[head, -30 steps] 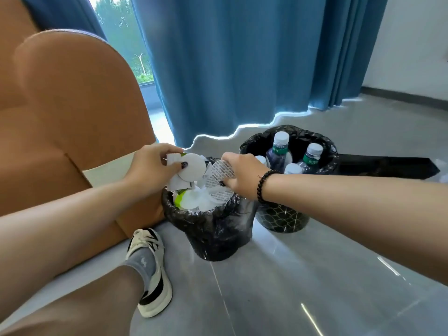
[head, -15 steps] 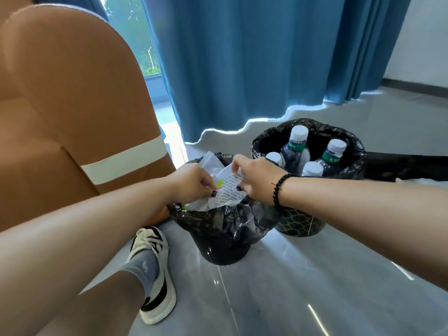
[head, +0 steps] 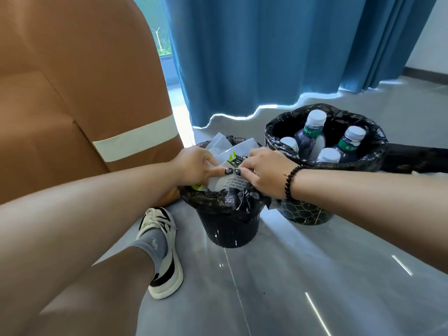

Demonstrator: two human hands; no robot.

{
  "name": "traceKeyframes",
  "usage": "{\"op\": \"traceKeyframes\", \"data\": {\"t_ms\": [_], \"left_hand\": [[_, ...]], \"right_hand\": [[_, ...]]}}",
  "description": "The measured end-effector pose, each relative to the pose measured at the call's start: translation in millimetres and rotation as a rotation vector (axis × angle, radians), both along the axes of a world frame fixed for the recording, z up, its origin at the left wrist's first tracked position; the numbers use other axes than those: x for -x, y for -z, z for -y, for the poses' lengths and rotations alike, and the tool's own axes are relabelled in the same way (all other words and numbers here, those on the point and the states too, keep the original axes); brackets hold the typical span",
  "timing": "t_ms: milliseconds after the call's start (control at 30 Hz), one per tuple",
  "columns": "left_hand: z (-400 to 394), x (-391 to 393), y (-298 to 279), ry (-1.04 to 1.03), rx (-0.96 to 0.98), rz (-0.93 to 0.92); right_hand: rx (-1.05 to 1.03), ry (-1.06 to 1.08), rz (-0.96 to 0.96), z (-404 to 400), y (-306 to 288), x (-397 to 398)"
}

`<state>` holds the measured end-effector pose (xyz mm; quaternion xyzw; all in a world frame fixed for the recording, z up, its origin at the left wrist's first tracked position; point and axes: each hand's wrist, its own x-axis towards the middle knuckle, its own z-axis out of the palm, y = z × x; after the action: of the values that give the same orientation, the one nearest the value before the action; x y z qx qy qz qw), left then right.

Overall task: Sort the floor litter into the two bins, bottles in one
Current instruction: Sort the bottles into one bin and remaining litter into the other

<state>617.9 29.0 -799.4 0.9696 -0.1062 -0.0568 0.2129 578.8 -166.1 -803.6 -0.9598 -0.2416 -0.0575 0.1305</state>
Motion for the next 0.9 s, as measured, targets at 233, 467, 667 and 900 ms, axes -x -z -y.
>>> {"op": "traceKeyframes", "data": {"t_ms": [233, 467, 667, 900], "left_hand": [[26, 2, -17, -0.046, 0.238, 0.170], [88, 19, -35, 0.197, -0.129, 0.515], [184, 35, -19, 0.427, -0.160, 0.581], [289, 65, 33, 0.755, -0.290, 0.452]], "right_hand": [[-0.470, 0.156, 0.026, 41, -3, 22], [-0.499, 0.318, -0.016, 126, 0, 66], [-0.577, 0.581, -0.088, 205, 9, 107], [-0.476, 0.847, -0.303, 300, 60, 157]]}}
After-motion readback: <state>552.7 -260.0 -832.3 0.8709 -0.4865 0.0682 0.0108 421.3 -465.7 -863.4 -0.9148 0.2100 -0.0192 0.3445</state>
